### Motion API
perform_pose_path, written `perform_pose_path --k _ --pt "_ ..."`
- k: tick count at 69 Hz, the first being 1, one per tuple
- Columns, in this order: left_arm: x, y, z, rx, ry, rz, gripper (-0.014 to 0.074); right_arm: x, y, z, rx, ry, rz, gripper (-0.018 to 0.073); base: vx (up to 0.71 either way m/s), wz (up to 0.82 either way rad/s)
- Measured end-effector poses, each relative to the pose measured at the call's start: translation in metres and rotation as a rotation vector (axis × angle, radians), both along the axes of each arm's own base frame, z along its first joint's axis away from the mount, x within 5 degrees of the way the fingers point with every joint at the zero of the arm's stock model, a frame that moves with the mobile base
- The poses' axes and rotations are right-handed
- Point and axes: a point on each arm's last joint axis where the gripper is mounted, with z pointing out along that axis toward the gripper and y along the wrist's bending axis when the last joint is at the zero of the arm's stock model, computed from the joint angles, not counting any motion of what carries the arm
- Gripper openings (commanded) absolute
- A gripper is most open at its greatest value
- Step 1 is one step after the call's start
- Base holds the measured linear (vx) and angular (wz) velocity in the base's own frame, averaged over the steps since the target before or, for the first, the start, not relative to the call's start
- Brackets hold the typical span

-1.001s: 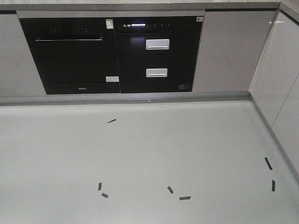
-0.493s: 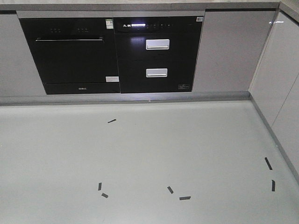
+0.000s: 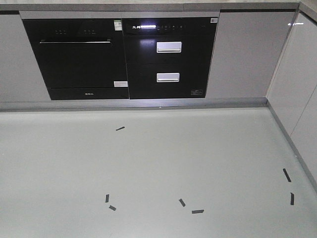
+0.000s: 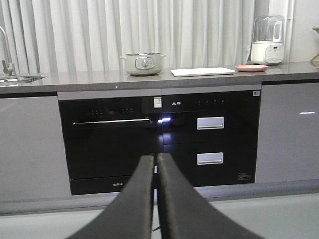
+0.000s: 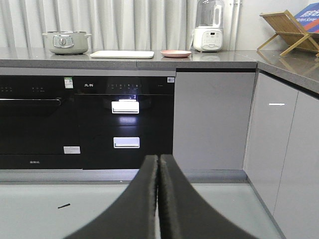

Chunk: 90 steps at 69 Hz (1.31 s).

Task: Transfer vegetables to tray and serve
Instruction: 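Drive the base toward the counter with the tray and pot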

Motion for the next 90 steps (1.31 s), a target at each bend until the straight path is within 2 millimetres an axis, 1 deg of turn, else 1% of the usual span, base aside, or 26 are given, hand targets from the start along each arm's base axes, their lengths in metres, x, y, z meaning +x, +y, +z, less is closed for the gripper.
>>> perform_pose_path --k 45,90 --pt "0.0 0.0 0.0 0.0 0.0 0.0 -0.0006 0.0 0.0 0.0 0.0 0.0 0.0 -0.0004 0.06 0.08" --pt "0.0 0.0 0.0 0.0 0.0 0.0 -0.0006 0.0 0.0 0.0 0.0 0.0 0.0 -0.0004 0.17 -0.03"
